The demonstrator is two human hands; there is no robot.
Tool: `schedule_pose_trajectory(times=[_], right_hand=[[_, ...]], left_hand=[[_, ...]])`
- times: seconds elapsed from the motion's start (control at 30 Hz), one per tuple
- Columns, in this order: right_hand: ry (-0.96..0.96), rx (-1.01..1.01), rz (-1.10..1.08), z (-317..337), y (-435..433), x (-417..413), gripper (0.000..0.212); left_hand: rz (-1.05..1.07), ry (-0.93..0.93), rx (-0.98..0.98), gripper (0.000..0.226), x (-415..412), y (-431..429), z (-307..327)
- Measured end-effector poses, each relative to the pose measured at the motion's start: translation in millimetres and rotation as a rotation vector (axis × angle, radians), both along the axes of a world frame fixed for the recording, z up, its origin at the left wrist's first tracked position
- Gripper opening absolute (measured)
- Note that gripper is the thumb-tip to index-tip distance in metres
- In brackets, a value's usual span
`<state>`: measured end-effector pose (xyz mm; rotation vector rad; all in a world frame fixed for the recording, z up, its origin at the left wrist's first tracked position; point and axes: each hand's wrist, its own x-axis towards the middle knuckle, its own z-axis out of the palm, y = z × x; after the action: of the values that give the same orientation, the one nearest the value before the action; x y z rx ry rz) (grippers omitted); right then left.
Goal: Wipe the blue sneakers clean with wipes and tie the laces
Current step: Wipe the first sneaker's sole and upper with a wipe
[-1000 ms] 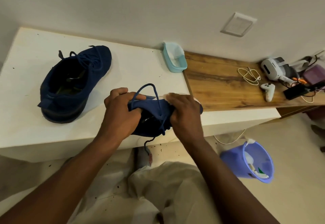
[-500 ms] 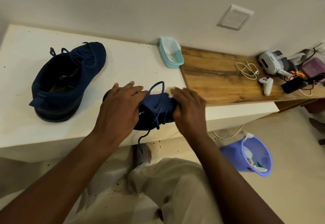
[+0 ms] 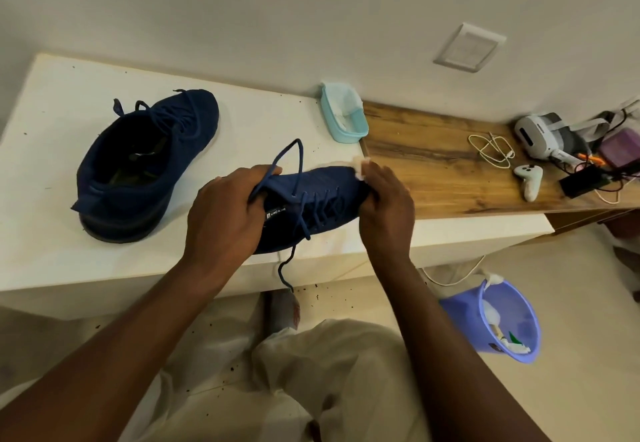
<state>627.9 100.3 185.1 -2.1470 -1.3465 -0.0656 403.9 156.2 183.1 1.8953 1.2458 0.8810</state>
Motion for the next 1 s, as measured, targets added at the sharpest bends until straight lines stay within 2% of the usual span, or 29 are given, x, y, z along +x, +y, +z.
schedule_pose_trajectory(times=[0.07,0.13,0.2,0.27,0.33,0.4,0.47,0.57,0.67,0.73,0.87,1.0], right_hand=[[0.106,0.035,-0.089,0.6,-2.6,-0.6,0.051],[0.130,0.036,0.014,5.0,-8.5,-24.8,0.048],[0.058,-0.028,0.239,6.3,-16.1,-58.0,0.052],[-0.129,-0.113,0.411,3.3,-17.4,-71.2,0.059],[-0.160,-0.128,0.348,4.5,-9.3,-53.6,0.060],[-0.080,-0.121,0.162,10.7,-4.6,-31.4,0.056],[-0.012,-0.116,0.088,13.4,-4.9,-27.5,0.053],[0.051,-0.112,0.310,14.7,-6.3,-71.2,0.055],[-0.006,-0.093,0.530,15.6,-3.0,-95.4,0.054],[0.008,-0.101,0.468,18.3,6.9,-82.5,0.052],[0.052,-0.164,0.189,13.4,19.5,-47.4,0.045],[0.081,-0.133,0.329,9.2,16.4,-91.0,0.049]], left_hand=[[0.026,0.001,-0.030,0.038,-0.8,0.1,2.1],[0.061,0.002,-0.084,0.036,-1.3,1.1,3.5],[0.083,0.007,-0.125,0.036,-2.5,1.7,4.9],[0.096,-0.011,-0.170,0.036,-5.1,4.9,4.5],[0.108,-0.013,-0.217,0.035,-8.2,9.0,2.9],[0.108,-0.006,-0.240,0.033,-9.2,10.6,2.8],[0.109,-0.013,-0.247,0.032,-8.2,11.6,2.6],[0.111,-0.041,-0.262,0.034,-7.5,13.9,2.1],[0.122,-0.058,-0.258,0.036,-9.5,14.5,2.1],[0.136,-0.066,-0.280,0.034,-11.6,16.7,1.7],[0.116,-0.106,-0.308,0.028,-9.7,17.1,0.7],[0.125,-0.100,-0.300,0.031,-8.1,17.2,0.9]])
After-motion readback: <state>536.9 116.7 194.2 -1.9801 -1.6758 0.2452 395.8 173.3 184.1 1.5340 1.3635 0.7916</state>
